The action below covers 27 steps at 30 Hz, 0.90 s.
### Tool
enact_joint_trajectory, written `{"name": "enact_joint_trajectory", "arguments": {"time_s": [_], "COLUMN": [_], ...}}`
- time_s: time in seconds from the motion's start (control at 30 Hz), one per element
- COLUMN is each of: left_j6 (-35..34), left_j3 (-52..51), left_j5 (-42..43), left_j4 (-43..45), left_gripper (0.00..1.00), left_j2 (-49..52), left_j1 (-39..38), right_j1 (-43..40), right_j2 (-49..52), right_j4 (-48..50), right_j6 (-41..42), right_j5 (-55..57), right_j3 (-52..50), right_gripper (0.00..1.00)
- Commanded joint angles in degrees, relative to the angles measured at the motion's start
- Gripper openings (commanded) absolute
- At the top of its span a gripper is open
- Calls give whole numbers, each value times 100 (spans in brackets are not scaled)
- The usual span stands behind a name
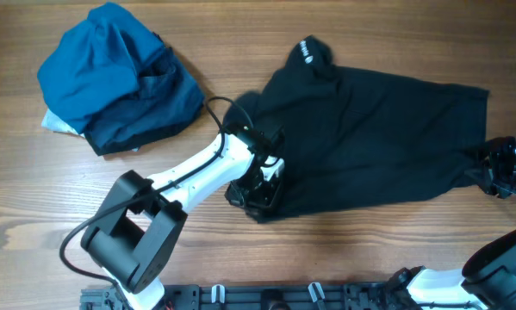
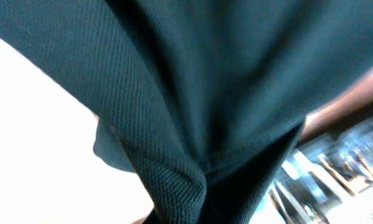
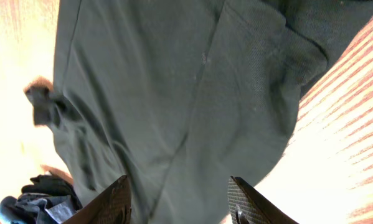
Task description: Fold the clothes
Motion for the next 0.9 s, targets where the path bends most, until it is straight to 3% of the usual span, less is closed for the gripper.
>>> {"name": "enact_joint_trajectory", "arguments": {"time_s": [0.0,0.2,0.33,0.37,0.4,0.43,0.6,0.73,0.87], "left_j6": [367,365,365,365,361,337,321,323,348], "left_j3": [494,461,446,446,448,455,544,649,643], "left_j5": [398,-1419,-1447,-1447,-1440,-1416,-828,-833,-835], "left_j4": [-85,1095,1786,1895,1976,1926,942,109,24], "left_gripper": [4,4,9,14,32,40,55,59,60], "left_j2": [-551,-367,203,374,614,697,496,-197,-549], "left_j1": [0,382,649,704,811,872,1016,957,553], "right_j1": [35,35,35,35,35,35,35,35,35], "right_j2": [-17,-17,-17,-17,-17,-17,-17,-17,-17], "right_j4": [35,76,92,92,94,92,103,120,140], "right_j6": [-63,-72,-72,-74,-74,-74,-74,-76,-72], "right_j5": [-96,-94,-94,-92,-94,-94,-94,-92,-72], "right_j3": [37,37,37,37,37,37,37,37,37], "right_gripper": [50,50,50,50,50,50,50,50,50]}}
